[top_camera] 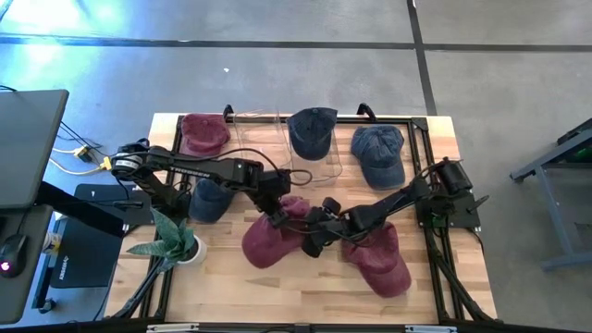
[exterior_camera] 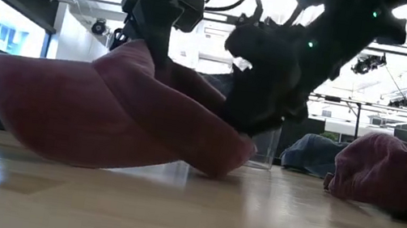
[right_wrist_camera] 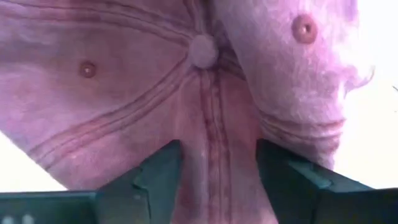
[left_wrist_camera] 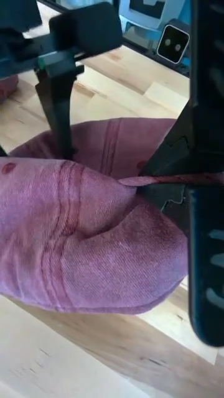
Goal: Pick & Place hat
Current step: Put the bottom left red cap into the left bin
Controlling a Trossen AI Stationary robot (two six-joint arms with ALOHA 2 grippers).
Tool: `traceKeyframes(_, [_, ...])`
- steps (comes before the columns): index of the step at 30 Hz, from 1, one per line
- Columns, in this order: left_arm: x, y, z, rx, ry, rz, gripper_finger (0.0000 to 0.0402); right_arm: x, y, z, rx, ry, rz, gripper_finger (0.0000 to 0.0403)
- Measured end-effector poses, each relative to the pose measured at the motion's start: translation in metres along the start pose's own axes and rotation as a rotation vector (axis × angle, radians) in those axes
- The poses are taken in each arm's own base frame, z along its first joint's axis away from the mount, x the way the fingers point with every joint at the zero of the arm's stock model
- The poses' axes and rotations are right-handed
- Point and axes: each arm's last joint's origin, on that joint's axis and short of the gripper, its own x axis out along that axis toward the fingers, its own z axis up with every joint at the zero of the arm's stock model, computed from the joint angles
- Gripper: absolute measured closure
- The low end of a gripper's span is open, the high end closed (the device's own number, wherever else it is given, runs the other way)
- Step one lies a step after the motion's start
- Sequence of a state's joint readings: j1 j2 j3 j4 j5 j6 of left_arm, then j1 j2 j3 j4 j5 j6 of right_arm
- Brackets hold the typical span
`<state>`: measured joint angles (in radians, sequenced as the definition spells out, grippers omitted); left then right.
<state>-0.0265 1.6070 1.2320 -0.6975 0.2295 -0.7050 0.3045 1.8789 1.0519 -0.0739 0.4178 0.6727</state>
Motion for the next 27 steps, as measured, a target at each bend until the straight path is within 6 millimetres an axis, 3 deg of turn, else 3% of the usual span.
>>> traceKeyframes(3, [0.0,0.0,0.0,0.001,-0.005,0.003,0.0401,0.002,-0.002,0.001,0.006,0.011,0.009,0.0258])
traceKeyframes(8, [0.0,-0.002,0.003,0.008,-0.041,-0.01,0.0401,0.003,0.0,0.003,0.018,0.047,0.102,0.0384])
traceKeyframes(12, [0.0,-0.002,0.005,0.008,-0.076,0.005,0.0401,-0.005,0.001,0.004,0.072,0.086,0.147,0.0382])
traceKeyframes(19, [-0.019,-0.005,0.003,0.028,-0.144,0.003,0.0401,-0.071,0.005,0.04,0.068,0.011,0.359,0.0393])
traceKeyframes(27, [-0.053,-0.022,0.006,0.286,-0.276,-0.218,0.04,-0.16,-0.02,0.083,0.052,-0.12,0.692,0.0399])
